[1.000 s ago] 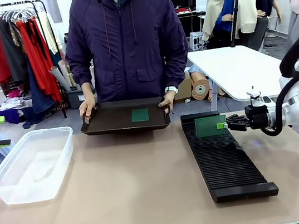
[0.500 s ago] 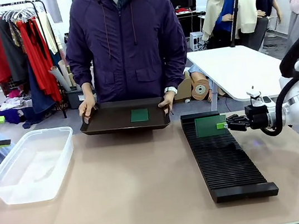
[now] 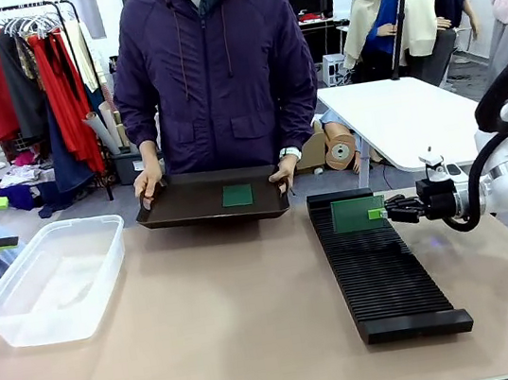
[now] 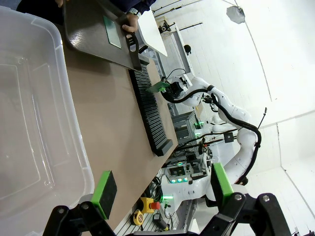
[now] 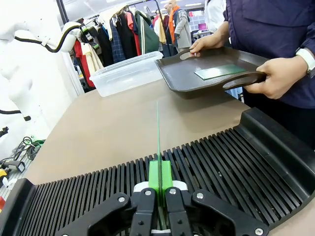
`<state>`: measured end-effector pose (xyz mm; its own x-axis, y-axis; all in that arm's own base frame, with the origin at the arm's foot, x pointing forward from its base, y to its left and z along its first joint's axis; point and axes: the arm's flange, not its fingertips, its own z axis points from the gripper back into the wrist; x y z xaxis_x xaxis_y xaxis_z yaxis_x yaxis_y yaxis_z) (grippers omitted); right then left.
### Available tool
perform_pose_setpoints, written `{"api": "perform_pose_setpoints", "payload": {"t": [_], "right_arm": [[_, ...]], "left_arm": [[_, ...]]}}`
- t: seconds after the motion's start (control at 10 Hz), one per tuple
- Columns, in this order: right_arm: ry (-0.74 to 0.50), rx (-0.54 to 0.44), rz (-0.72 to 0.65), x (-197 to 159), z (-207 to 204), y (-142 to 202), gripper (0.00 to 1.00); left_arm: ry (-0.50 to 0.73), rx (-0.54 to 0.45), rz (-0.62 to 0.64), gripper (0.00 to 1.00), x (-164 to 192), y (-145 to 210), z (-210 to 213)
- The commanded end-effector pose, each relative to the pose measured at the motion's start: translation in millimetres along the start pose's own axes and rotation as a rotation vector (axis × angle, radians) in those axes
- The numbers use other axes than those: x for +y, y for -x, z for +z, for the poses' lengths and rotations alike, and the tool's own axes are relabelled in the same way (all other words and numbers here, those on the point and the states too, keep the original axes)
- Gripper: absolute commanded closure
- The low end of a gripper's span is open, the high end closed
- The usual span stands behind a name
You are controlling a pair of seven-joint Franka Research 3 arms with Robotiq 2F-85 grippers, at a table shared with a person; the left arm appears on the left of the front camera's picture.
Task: Sort PCBs into racks and boxes based on the side picked up.
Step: If the short side of the Blank PCB is picked up, insert it into the PCB Rack ; if the long side is picked up, place it in the Organizing box.
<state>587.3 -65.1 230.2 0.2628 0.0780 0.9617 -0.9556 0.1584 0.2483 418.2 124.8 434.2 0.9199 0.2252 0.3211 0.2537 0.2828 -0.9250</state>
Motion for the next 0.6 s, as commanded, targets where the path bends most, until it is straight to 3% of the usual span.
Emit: {"api": "perform_pose_setpoints", "payload": {"t": [0.0, 0.5], "right_arm": [[-0.033, 0.000, -0.005, -9.7, -1.0, -6.1, 1.00], [-0.046, 0.031, -0.001, -16.2, 0.5, -4.5, 1.00]], "left_arm": [[-0.004, -0.003, 0.012, 0.00, -1.3, -0.7, 0.4], [-0.004, -0.003, 0.012, 0.00, -1.3, -0.7, 0.4]]}}
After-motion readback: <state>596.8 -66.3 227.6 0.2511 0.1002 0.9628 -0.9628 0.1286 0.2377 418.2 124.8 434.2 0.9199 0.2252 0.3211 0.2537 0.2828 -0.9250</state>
